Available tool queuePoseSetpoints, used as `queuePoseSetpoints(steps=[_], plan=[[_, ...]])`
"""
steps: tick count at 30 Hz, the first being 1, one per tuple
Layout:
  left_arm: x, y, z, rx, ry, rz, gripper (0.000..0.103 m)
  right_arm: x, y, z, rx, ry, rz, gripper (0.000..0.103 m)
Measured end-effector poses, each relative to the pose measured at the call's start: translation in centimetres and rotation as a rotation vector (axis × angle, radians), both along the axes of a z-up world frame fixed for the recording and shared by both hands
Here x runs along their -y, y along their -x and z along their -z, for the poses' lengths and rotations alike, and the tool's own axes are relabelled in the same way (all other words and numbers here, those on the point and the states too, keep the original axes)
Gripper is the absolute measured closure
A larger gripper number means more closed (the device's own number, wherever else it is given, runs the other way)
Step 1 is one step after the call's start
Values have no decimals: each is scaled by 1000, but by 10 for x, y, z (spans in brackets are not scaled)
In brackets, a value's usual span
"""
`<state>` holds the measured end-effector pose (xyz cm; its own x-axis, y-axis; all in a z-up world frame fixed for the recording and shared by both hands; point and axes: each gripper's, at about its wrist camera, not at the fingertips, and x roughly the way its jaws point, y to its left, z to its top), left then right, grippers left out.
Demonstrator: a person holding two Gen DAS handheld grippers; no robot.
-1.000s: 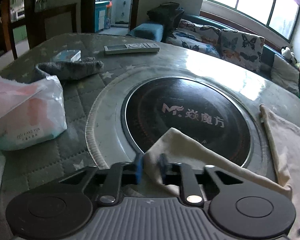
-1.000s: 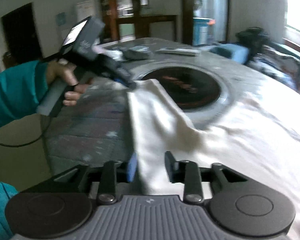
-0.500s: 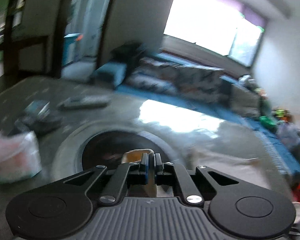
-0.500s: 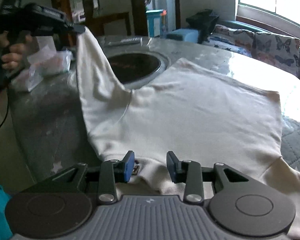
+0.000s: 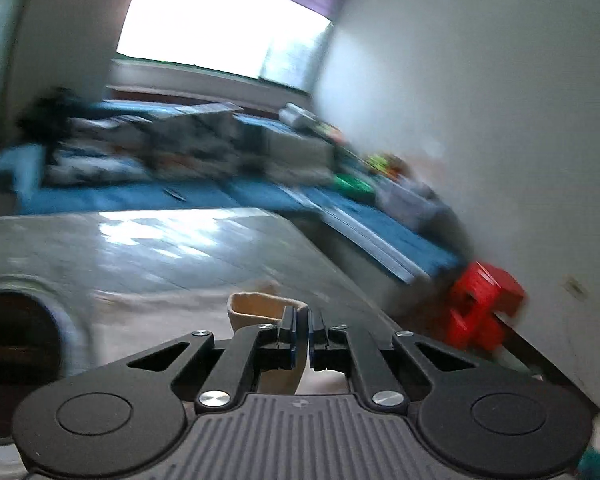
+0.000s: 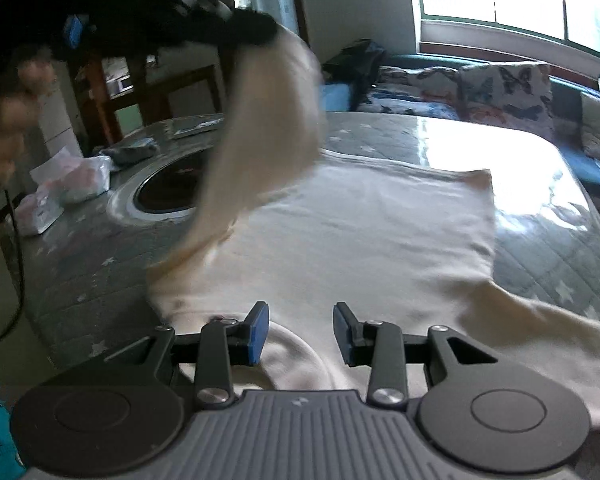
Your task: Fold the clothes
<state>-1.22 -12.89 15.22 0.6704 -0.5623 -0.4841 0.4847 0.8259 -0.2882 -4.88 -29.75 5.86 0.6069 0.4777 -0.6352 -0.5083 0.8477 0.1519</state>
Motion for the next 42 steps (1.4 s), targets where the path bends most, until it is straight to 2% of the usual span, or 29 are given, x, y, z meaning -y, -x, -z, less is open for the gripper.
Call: queuePoseSetpoints(steps=[2,5,9,14,18,20,24,25,26,28,31,35,38,42], plan=[[16,-5,13,-40,-19,52,93,7,1,2,-6,-4,23,67],[18,-4,22,-63,-50,70,89,19,3,4,-17,-7,49,67],[-3,-2,30,-53,-128,20,86,32,7,0,-18,-12,75,67],[-42,-1,70,-143,-234,-74,86,46,5,-8,10,-31,138,67],[-59,-4,99,-220,-249,-134,86,46,-4,-11,29,-35,161,67],[-60,-8,104,-231,-237,-147,87,43,-11,-7,21,-26,164,67],[-53,-7,99,-143,-283,-192,86,37,-21,0,17,8,179,67],[-52,-8,98,-130,-292,-199,83,36,-24,2,17,16,184,67],[-52,-9,98,-126,-298,-203,76,36,-26,3,16,24,189,67],[-51,-13,99,-130,-308,-209,70,36,-29,6,16,38,200,67],[-46,-18,104,-110,-340,-212,70,38,-35,9,5,42,216,67],[-36,-9,97,15,-408,-118,70,41,-40,11,-10,32,211,68],[-34,-15,95,16,-420,-19,69,41,-43,10,-12,27,207,68],[-36,-22,100,6,-456,46,70,41,-46,11,-19,25,204,68]])
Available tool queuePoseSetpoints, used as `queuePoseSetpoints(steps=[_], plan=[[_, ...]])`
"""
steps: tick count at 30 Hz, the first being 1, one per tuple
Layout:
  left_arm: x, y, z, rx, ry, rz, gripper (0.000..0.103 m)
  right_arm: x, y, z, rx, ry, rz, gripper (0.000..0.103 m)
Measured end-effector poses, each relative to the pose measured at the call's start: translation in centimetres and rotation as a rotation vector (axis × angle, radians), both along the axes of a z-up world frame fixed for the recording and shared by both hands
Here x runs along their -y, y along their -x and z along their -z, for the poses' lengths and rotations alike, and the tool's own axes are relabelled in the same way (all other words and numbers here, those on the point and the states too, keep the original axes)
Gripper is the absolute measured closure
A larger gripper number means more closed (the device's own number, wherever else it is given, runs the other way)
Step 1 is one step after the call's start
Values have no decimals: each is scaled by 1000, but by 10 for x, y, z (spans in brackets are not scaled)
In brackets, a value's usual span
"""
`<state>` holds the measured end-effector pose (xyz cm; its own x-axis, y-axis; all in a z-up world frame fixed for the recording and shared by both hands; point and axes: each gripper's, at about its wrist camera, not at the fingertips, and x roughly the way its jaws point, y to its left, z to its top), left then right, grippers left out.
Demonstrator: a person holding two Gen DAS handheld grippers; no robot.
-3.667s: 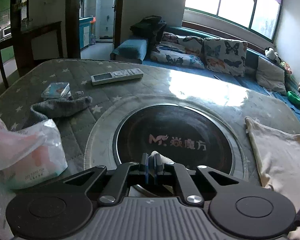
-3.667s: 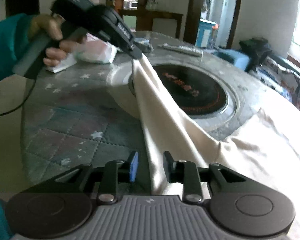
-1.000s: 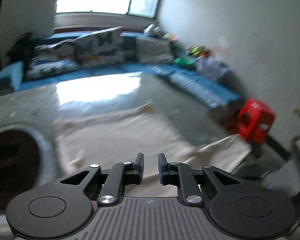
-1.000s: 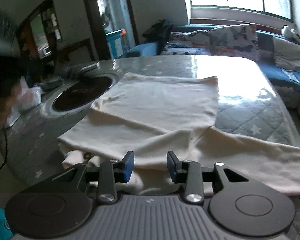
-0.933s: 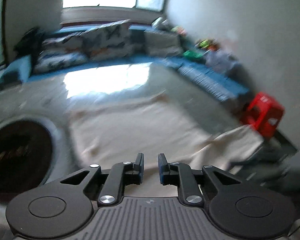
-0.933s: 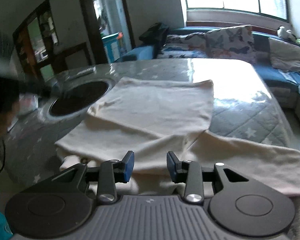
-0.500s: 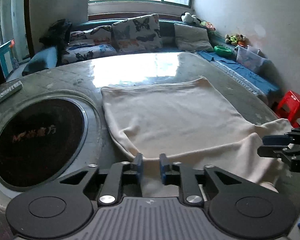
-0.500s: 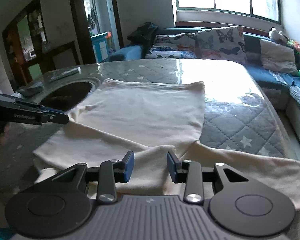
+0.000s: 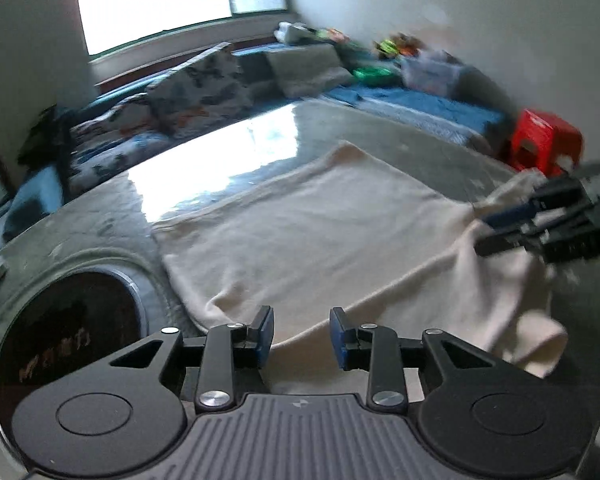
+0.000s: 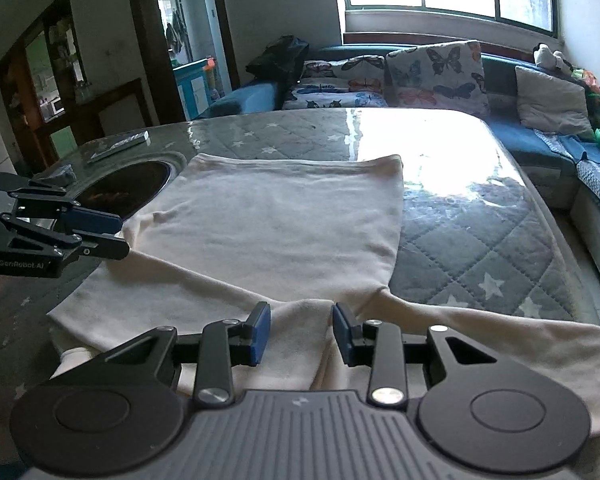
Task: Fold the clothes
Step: 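Grasp the shirt side edge with the right gripper and fold it inward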
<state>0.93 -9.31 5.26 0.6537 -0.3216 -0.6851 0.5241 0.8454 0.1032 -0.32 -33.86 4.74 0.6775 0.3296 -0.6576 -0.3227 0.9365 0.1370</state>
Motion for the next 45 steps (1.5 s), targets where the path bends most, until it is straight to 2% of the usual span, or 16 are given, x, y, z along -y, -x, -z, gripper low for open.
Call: queuePoseSetpoints(steps=[10,14,16,19,20,23,28,33,35,41,43,45], plan=[[-9,-11,12,-45,-67,97,71,-1,-3,-1,-6,13,-13,68],[-13,-13,14,-49,-72,115,86,-2,-5,0,-13,16,-15,71],[-16,-13,14,-48,-71,119,89,-5,-5,1,-16,31,-16,73],[-20,-11,11,-38,-53,98,91,-6,-4,-1,-4,44,-6,82],[-21,-10,9,-34,-42,87,91,-5,-5,-1,-3,46,2,92],[-28,-6,3,-19,-8,52,92,-6,-3,-5,21,56,9,99],[-40,0,-3,-8,47,-4,92,-8,-3,-3,35,80,15,100],[-44,-1,8,-40,29,-43,91,-10,-5,0,42,106,20,97],[-45,-1,8,-43,32,-51,88,-13,4,-7,73,101,-5,96],[-43,-1,5,-37,20,-74,87,-25,21,-2,39,100,-107,94],[-43,-1,3,-36,17,-85,87,-25,25,5,38,123,-99,94],[-43,4,-2,-19,22,-92,84,-20,31,0,49,89,-80,94]])
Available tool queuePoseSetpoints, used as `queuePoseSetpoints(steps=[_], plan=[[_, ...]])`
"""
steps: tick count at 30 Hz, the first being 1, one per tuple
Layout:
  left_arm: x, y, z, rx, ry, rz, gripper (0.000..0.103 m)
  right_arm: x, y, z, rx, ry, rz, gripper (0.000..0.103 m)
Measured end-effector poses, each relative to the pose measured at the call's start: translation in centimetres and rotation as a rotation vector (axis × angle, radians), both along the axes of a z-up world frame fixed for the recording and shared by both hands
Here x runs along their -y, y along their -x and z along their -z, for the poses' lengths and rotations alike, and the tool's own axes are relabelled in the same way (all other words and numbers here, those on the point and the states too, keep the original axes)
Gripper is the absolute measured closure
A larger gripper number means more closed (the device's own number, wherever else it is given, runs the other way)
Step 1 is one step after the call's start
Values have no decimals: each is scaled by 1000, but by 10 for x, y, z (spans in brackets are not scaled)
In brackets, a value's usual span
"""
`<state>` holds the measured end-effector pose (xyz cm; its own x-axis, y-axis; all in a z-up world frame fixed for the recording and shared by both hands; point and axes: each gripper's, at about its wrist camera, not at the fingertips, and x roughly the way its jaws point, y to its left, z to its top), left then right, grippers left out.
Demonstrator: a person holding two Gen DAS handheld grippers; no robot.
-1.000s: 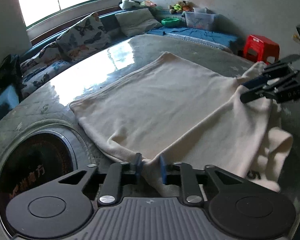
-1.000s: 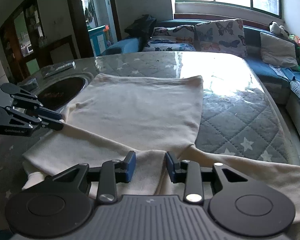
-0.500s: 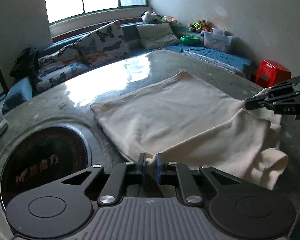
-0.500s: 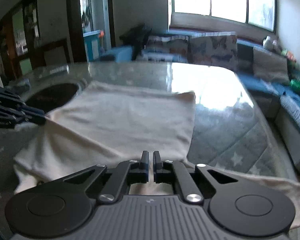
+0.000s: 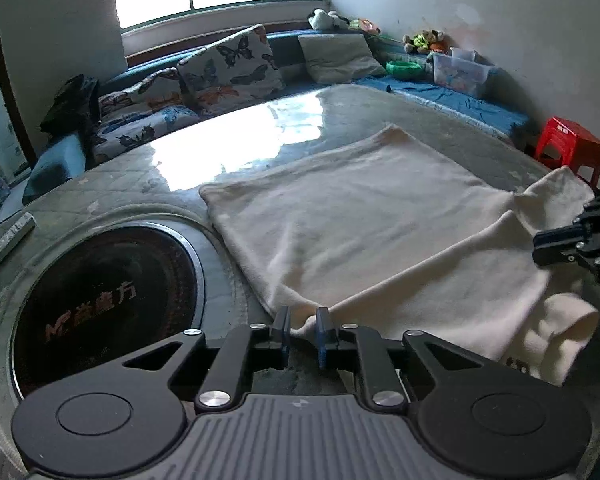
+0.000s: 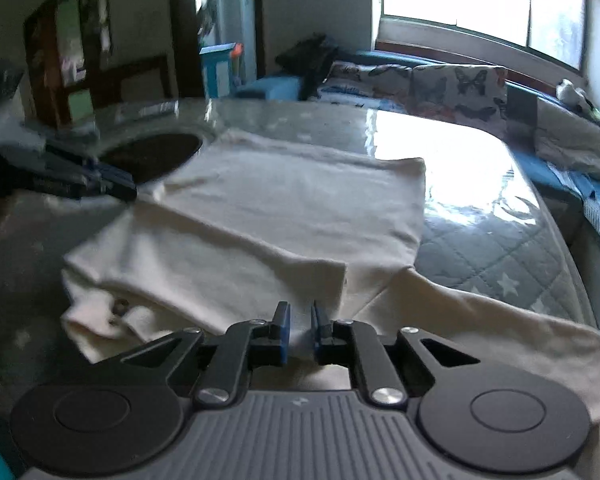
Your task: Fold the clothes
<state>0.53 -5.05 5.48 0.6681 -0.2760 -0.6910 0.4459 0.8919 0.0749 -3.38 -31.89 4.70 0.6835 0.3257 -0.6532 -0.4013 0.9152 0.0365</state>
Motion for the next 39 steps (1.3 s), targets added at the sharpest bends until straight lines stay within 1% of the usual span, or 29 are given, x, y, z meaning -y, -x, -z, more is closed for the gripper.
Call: queuePoseSetpoints(steps=[2,5,6,10,13,14,16,19,20,21,23,25,27,31,32,33,34,36,37,39], plan=[[-1,4,-6,17,10,-6,78,14,9,-9,15,-46,49,93],[2,8,-11,24,34,-19,72,38,14,-14,23,-50,152,92],[5,10,-13,27,42,-16,71,46,16,-15,21,-51,187,92],[22,20,-16,31,67,29,63,81,20,-10,15,-26,331,90],[37,25,-14,17,88,58,60,105,22,-5,2,-37,424,88],[42,27,-13,12,95,67,57,112,22,-3,-3,-45,453,86],[51,30,-11,2,108,83,55,126,24,1,-11,-59,511,80],[64,34,-9,-12,122,102,53,148,26,7,-24,-81,598,77],[67,35,-8,-16,123,106,51,155,26,9,-28,-89,627,73],[69,36,-7,-18,121,111,51,162,28,10,-33,-110,655,69],[74,38,-5,-24,119,119,50,176,31,14,-41,-154,712,68],[79,39,-4,-31,116,126,50,185,32,14,-37,-198,741,67],[82,40,-2,-37,111,134,50,193,32,16,-34,-241,777,64],[86,42,0,-42,109,140,48,205,28,23,-36,-307,842,64],[86,43,0,-43,108,139,47,210,29,26,-34,-345,856,65],[87,43,1,-46,106,138,47,213,30,27,-28,-356,865,74],[87,43,1,-48,103,136,47,215,31,29,-22,-367,873,80],[87,42,2,-51,100,133,47,217,33,29,-10,-379,875,95],[87,42,2,-54,100,131,47,217,34,28,-4,-379,869,98],[87,43,3,-55,100,127,47,216,37,25,8,-380,855,99]])
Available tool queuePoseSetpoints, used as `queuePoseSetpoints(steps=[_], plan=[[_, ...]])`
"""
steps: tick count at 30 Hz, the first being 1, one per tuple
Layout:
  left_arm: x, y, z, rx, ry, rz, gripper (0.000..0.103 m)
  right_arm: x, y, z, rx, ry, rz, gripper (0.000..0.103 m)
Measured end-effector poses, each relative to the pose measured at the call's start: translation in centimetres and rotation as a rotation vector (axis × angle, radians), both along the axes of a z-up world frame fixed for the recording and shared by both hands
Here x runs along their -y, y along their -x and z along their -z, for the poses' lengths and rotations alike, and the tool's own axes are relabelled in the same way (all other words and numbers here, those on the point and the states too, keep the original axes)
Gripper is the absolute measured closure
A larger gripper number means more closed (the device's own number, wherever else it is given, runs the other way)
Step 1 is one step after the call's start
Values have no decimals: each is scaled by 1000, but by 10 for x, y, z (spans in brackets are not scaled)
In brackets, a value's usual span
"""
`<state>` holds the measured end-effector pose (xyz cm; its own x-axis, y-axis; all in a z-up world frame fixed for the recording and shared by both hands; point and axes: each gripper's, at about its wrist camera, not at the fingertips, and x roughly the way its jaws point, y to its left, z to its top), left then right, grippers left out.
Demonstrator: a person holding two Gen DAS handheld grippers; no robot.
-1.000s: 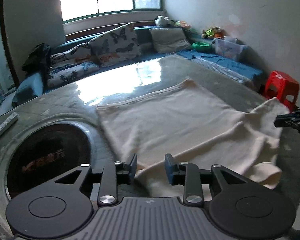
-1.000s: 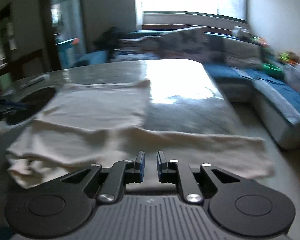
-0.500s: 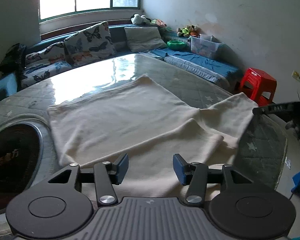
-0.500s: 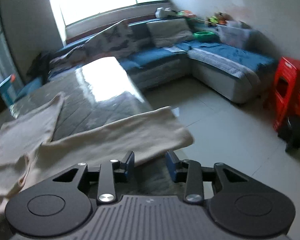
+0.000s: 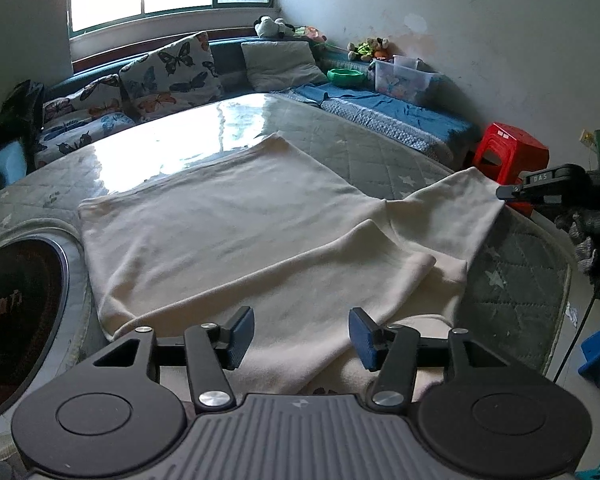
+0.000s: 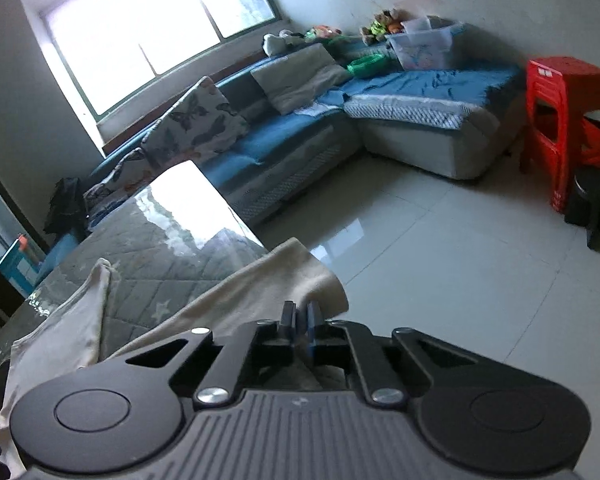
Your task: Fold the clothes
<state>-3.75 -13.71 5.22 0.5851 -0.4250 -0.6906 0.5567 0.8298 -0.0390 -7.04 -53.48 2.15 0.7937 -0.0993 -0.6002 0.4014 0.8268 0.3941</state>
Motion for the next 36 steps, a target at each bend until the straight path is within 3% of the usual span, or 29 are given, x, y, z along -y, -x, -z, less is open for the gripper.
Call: queuePoseSetpoints(steps=[3,7,11,17,22,28,33,36], plan=[[-2,0,0,0,2,-6,47,-6,3,-15,52,10,-24,99],[-5,2,-1,7,1,-20,44,-30,4,-53,145,42,-139,99],[-15,4,-5,23,12,-42,43,-65,-6,-88,219,55,-295,99],[-43,9,-12,49,24,-112,40,-138,-29,-118,262,58,-565,99],[-74,16,-17,65,32,-191,37,-209,-48,-119,247,70,-766,99],[-100,21,-13,54,38,-257,36,-275,-56,-91,177,47,-923,99],[-118,25,-9,44,44,-304,36,-303,-51,-71,87,22,-1056,94],[-119,25,-10,38,56,-300,36,-301,-39,-74,86,96,-1080,94]])
